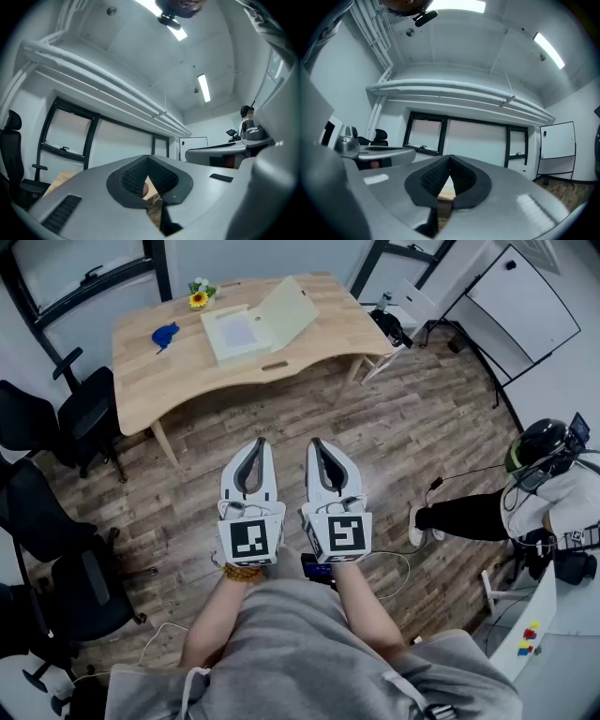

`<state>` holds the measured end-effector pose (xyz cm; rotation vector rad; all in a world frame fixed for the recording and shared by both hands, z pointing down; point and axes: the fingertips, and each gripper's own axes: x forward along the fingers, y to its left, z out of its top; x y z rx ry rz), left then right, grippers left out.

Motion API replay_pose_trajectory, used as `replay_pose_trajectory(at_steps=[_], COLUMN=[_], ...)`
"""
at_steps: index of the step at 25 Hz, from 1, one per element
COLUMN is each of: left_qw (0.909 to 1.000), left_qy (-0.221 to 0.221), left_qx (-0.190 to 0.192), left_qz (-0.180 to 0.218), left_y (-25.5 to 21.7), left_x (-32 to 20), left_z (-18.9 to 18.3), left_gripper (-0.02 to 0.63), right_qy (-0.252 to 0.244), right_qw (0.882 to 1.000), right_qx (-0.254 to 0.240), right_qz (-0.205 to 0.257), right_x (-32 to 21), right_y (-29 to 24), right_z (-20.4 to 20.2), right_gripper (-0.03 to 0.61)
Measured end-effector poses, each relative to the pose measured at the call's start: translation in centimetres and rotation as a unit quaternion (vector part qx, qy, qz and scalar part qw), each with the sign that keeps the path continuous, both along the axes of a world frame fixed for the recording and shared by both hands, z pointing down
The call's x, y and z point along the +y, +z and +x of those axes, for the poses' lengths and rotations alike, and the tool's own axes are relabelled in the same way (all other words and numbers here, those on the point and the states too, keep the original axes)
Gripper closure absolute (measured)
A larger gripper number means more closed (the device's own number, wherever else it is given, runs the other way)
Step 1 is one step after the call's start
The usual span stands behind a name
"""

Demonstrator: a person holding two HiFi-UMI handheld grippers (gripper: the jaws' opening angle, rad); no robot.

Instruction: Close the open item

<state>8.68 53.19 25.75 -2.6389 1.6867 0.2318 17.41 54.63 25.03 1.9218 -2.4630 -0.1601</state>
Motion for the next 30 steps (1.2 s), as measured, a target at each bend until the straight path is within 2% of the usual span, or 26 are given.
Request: replay_pose_trajectory(at_steps=[5,10,21,30], left_qw=[0.9999,0.9992,0.9963,0.9944], left_qy=[0.002,-0.020,-0.028,-0.041], left_qx=[-0.006,-0.029,-0.080,-0.089], left_qz=[-0.013,-0.021,-0.019,-0.039], left_y=[0.9,2.8,2.6,4.7], left_x=[-1.8,-5.7,-15.6,-21.7], left_z=[-0.9,-1.6,2.9,5.2], left_gripper=[0.606,0.606,0.606,0.606], right_qy=[0.020,0.003,-0.042,-0.071], right_qw=[1.000,0.999,0.995,0.990], right_qx=[-0.005,-0.026,-0.067,-0.082], right_qz=[-0.009,-0.040,-0.060,-0.095], right_x=[-2.1,-6.5,-16.9,-22.9], right_y=[1.1,4.0,5.8,8.7], right_z=[0.2,0.7,4.8,7.4], right_gripper=[0.568,0.568,0.568,0.568])
